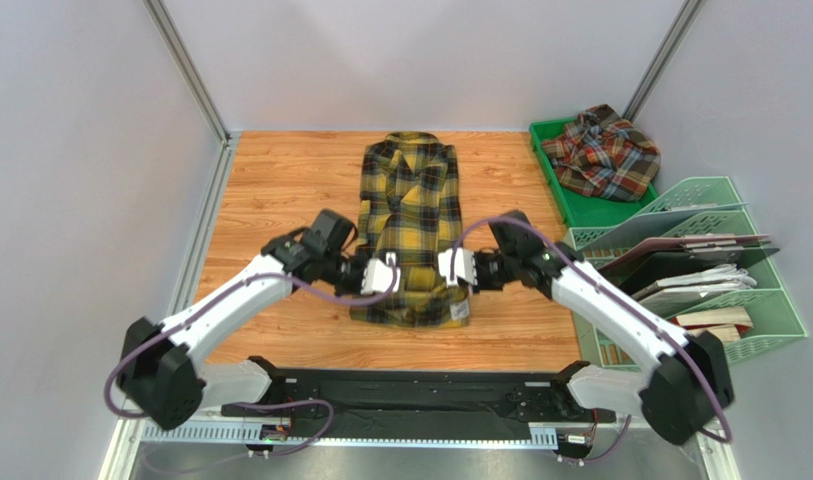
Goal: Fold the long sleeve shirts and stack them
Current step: Fold the shirt
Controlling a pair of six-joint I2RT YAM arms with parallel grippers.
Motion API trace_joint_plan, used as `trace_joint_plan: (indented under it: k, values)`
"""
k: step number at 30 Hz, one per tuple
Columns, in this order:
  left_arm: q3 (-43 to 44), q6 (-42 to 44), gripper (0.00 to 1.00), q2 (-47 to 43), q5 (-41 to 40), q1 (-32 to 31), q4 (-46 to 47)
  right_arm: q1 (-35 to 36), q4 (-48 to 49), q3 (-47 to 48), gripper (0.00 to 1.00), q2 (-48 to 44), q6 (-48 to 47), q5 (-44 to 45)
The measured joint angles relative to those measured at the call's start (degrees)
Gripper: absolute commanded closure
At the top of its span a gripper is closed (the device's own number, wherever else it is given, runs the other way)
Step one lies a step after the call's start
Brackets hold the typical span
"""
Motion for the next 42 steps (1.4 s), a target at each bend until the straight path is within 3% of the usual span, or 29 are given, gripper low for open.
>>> trace_joint_plan:
  k: [5,10,15,17,18,20,21,22,24,25,27,30,33,39,42]
  values:
    - [17.27,4.55,1.0,18.29,2.56,9.86,-0.72,-8.11,1.7,15.52,1.0,17.51,-4.13,-4.7]
    - [31.93,6.78,1.0,35.19,3.3,14.82,-1.51,-13.68,1.97,30.34,1.0,35.93,-7.67,-6.84]
    - [39.69,7.89,0.97,45.99,2.58,16.81,-2.21,-16.15,1.4,36.46,1.0,45.18,-9.73,-6.86]
    - [41.33,8.07,0.91,48.46,2.05,16.96,-2.25,-16.33,1.27,37.88,0.89,47.15,-10.12,-6.67]
    - [42.14,8.04,0.82,49.48,1.84,17.05,-2.25,-16.35,1.25,38.32,0.86,47.91,-10.32,-6.54]
    - [43.74,7.65,0.71,51.12,1.42,17.2,-2.27,-16.35,1.29,38.64,0.67,48.85,-10.45,-6.08]
    - [44.54,7.26,0.6,51.71,1.25,17.29,-2.27,-16.37,1.22,38.71,0.61,49.03,-10.27,-5.84]
    - [45.51,6.67,0.56,52.28,1.05,17.35,-2.19,-16.46,1.09,38.88,0.55,49.07,-9.99,-5.42]
    - [46.64,5.38,0.39,52.57,0.83,17.77,-2.14,-16.76,0.87,39.85,0.44,49.07,-8.52,-4.74]
    - [46.99,4.94,0.38,52.48,0.83,18.1,-2.14,-16.9,0.9,40.37,0.33,49.05,-7.72,-4.48]
    - [47.17,3.41,0.37,51.95,0.83,18.86,-1.97,-17.49,1.03,40.87,0.21,48.57,-5.97,-3.82]
    - [46.99,-0.52,0.37,49.55,0.87,20.5,-2.71,-19.21,0.13,40.87,0.15,46.34,-1.75,-2.56]
    - [44.0,-7.67,0.35,43.32,1.7,22.58,-2.12,-21.4,-3.1,42.69,0.16,43.01,5.33,-2.08]
    - [28.11,-26.91,0.35,22.77,8.68,24.79,0.72,-22.73,-8.76,44.44,0.37,35.36,22.71,-8.76]
    - [23.61,-37.44,0.32,19.54,16.15,24.22,4.5,-20.28,-9.22,42.27,0.43,33.35,33.55,-16.17]
